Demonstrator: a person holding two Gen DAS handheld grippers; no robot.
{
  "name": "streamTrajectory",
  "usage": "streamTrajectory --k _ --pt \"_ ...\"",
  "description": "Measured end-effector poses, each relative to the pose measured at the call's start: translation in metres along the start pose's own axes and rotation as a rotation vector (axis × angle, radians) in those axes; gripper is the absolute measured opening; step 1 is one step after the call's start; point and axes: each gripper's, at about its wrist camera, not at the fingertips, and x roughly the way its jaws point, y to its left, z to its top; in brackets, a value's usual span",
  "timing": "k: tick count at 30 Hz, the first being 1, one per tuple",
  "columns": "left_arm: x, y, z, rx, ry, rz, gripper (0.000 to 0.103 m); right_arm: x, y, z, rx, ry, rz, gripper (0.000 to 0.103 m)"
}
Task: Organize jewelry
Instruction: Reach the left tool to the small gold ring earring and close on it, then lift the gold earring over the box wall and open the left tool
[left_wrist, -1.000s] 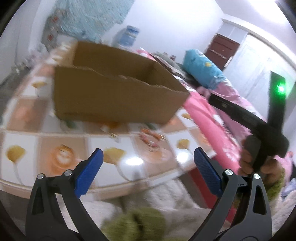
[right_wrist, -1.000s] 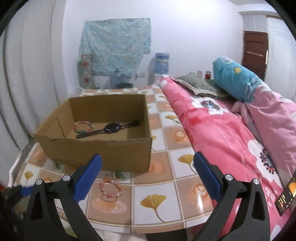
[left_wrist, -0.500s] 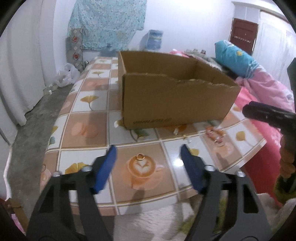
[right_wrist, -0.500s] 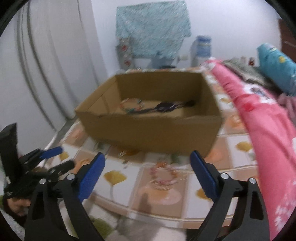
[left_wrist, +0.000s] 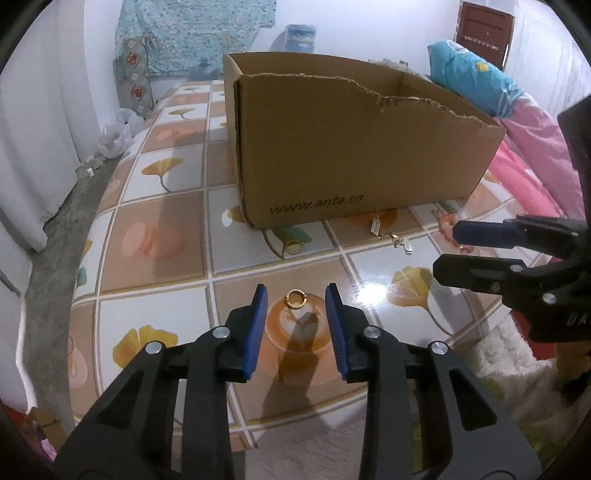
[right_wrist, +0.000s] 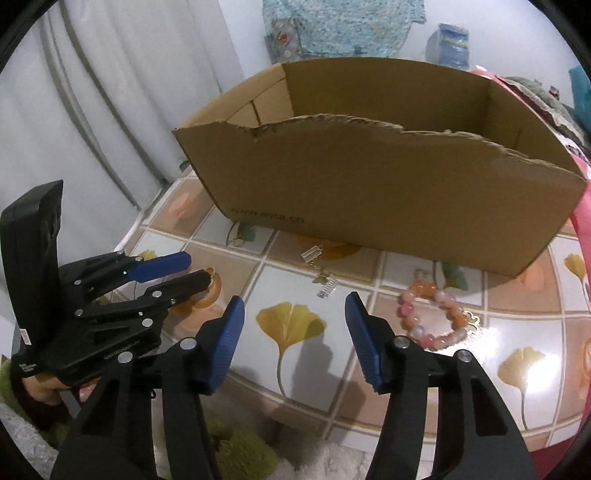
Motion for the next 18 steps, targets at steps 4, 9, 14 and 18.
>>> streamTrajectory --k 4,9,14,18 --pt "0.006 -0.003 0.0 0.036 0.017 0.013 0.023 0.011 -0.001 0.003 0.009 0.024 0.01 0.055" --pt "0.013 -0.004 0.001 0.055 0.026 0.022 0.019 0.016 -0.002 0.004 0.015 0.033 0.013 0.055" --pt "0.016 -0.005 0.001 0.083 0.024 0.03 0.016 0.014 -0.003 0.005 0.018 0.03 0.006 0.055" --pt "0.015 -0.006 0.0 0.086 0.019 0.034 0.011 0.014 -0.002 0.007 0.019 0.022 -0.003 0.055"
